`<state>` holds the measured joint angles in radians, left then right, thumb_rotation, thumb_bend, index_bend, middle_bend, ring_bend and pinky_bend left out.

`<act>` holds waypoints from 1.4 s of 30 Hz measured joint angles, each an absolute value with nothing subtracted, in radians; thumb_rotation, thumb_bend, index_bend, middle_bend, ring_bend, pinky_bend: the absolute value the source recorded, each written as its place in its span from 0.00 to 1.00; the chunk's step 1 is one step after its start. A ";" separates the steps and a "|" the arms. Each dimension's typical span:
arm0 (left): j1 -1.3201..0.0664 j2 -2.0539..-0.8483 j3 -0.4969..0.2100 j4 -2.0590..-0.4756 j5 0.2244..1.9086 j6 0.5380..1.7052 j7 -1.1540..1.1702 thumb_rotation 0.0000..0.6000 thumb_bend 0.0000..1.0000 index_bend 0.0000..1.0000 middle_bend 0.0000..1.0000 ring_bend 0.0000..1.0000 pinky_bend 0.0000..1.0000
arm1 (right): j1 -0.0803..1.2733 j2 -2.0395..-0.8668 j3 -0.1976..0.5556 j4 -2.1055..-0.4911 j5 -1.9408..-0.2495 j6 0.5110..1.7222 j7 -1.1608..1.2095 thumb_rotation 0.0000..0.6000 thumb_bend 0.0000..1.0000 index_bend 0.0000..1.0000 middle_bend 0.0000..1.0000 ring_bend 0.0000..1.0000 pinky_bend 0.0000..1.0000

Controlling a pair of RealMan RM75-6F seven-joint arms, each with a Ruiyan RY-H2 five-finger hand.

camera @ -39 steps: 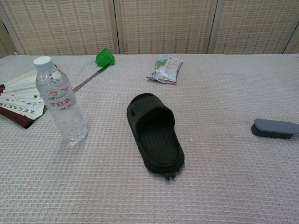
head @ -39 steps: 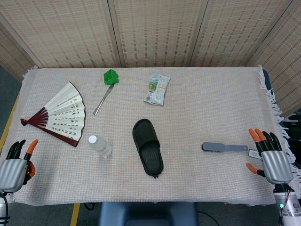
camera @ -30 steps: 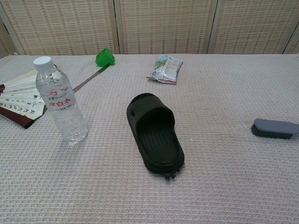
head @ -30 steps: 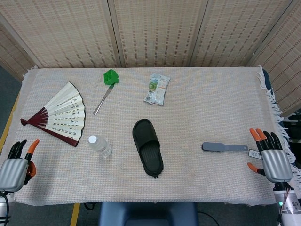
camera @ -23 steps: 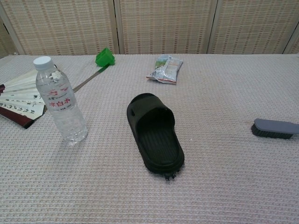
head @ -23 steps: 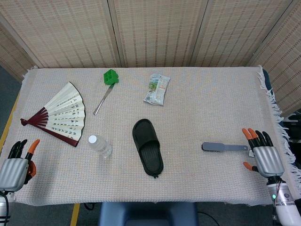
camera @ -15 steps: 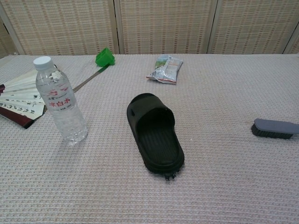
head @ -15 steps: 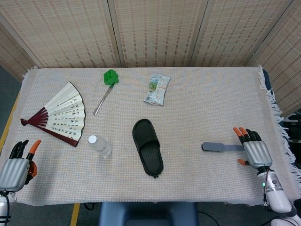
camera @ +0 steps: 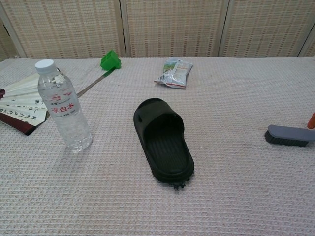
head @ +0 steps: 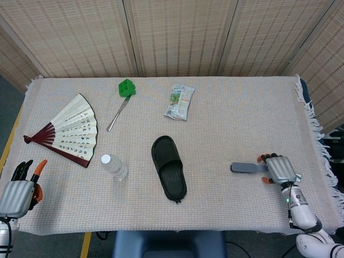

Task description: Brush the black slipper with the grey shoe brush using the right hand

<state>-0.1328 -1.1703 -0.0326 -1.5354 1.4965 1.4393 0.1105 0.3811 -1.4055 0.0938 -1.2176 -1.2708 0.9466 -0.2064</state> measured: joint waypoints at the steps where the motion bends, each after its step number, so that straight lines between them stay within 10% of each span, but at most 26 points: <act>1: -0.133 -1.170 -0.033 -1.535 1.496 1.440 0.111 1.00 0.45 0.00 0.00 0.00 0.06 | 0.385 -1.410 0.093 -1.212 -1.271 0.945 -0.205 1.00 0.11 0.38 0.39 0.31 0.45; 11: -0.135 -1.172 -0.032 -1.534 1.491 1.432 0.114 1.00 0.46 0.00 0.00 0.00 0.06 | 0.397 -1.421 0.081 -1.188 -1.264 0.931 -0.211 1.00 0.13 0.53 0.51 0.43 0.59; 35: -0.144 -1.184 -0.033 -1.537 1.476 1.413 0.146 1.00 0.46 0.00 0.00 0.00 0.06 | 0.408 -1.447 0.069 -1.095 -1.251 0.896 -0.145 1.00 0.13 0.46 0.51 0.45 0.59; 42: -0.149 -1.192 -0.033 -1.532 1.461 1.397 0.160 1.00 0.46 0.00 0.00 0.00 0.06 | 0.412 -1.451 0.060 -1.069 -1.274 0.881 -0.083 1.00 0.20 0.67 0.62 0.61 0.81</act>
